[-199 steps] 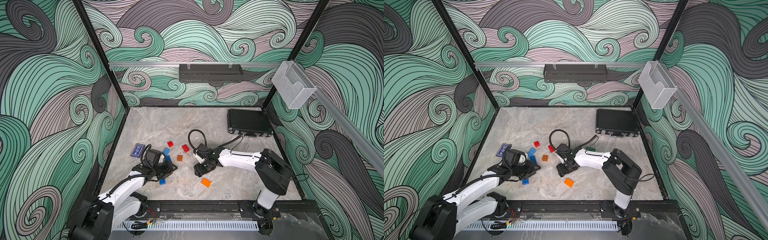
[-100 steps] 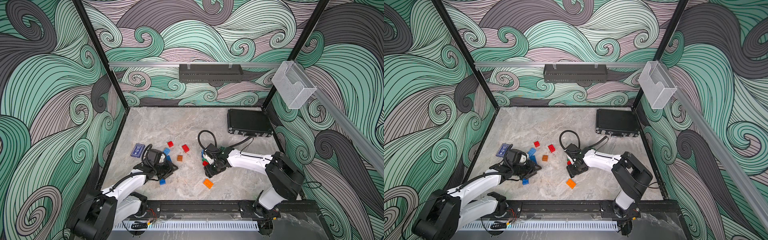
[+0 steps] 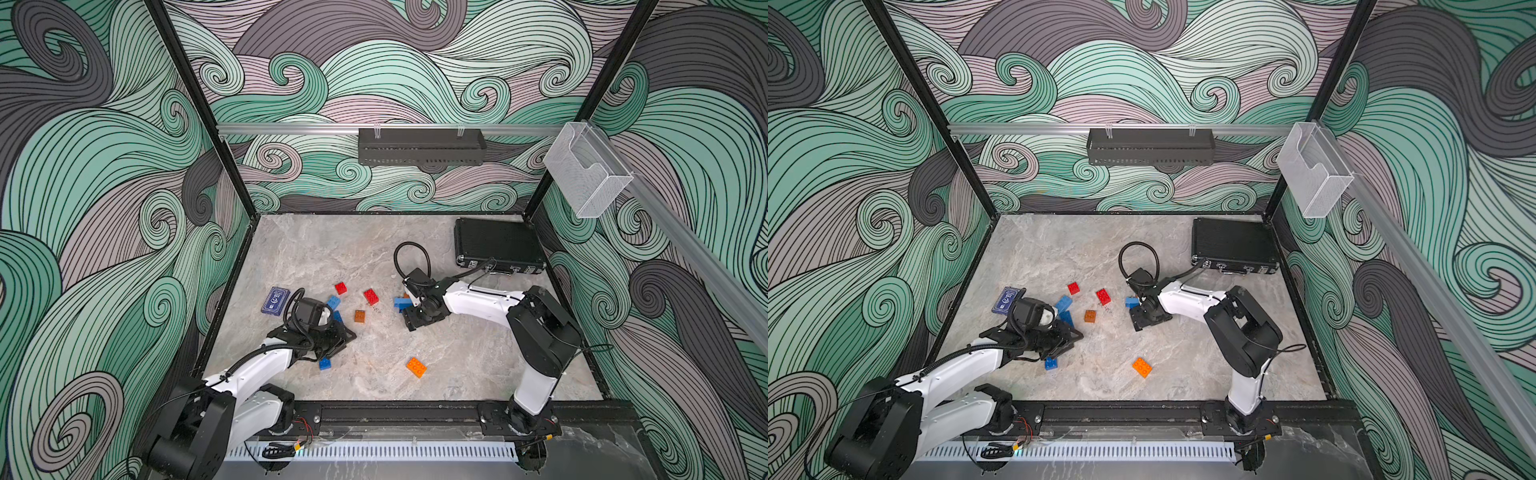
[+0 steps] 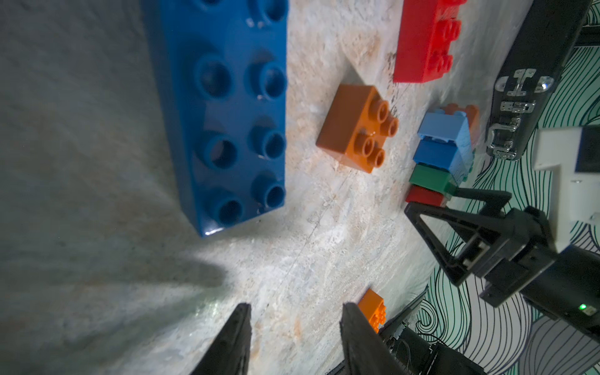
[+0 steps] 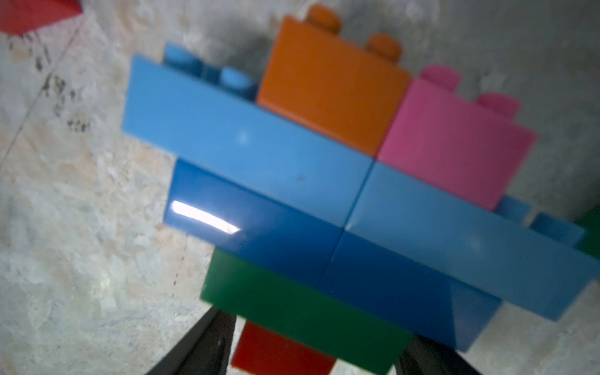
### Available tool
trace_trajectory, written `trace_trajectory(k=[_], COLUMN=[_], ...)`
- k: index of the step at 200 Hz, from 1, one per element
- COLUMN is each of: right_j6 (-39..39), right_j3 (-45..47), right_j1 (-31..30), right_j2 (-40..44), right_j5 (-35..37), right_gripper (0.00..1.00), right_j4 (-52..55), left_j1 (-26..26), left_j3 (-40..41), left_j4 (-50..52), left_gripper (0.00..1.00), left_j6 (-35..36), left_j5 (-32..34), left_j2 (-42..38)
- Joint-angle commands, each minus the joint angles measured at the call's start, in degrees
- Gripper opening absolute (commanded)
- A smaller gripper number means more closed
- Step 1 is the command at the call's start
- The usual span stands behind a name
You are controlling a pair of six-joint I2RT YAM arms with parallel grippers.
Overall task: Assemble a heart with lego
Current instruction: Move the lego brick at the center of the board.
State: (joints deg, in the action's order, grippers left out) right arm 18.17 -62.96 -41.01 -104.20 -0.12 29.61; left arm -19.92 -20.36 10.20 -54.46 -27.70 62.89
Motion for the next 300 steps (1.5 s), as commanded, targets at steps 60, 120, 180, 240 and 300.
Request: trace_trajectory(k=[60, 120, 180, 240, 300], right_j6=[1.1, 4.0, -4.8, -6.2, -3.9], right_j3=[-8.2, -15.3, -22.5, -12.8, -0.9], right_j1=[5.9, 11.4, 12.9, 11.2, 7.8], right_j2=[-7.2, -12.8, -15.4, 0.4, 13.5], right_j5=[5.2, 3.5, 3.7, -0.8, -2.8], right_gripper=[0.7, 0.69, 0.69, 0.72, 0.72], right_j4=[-1.9, -4.0, 1.6, 1.6, 1.4], left_j1=[1.5, 2.9, 3.7, 3.7, 1.4], left_j3=[-3.1, -4.2, -4.2, -5.7, -13.8], left_j4=[-0.8, 0.6, 0.8, 4.3, 11.4], left_gripper=[0.47, 0.46, 0.46, 0.47, 0.5], left_j6=[1.3, 2.5, 2.9, 3.7, 10.1], left_j5=[-1.2, -2.0, -2.4, -1.8, 4.5], left_j2=[3.1, 3.9, 3.3, 1.2, 2.8])
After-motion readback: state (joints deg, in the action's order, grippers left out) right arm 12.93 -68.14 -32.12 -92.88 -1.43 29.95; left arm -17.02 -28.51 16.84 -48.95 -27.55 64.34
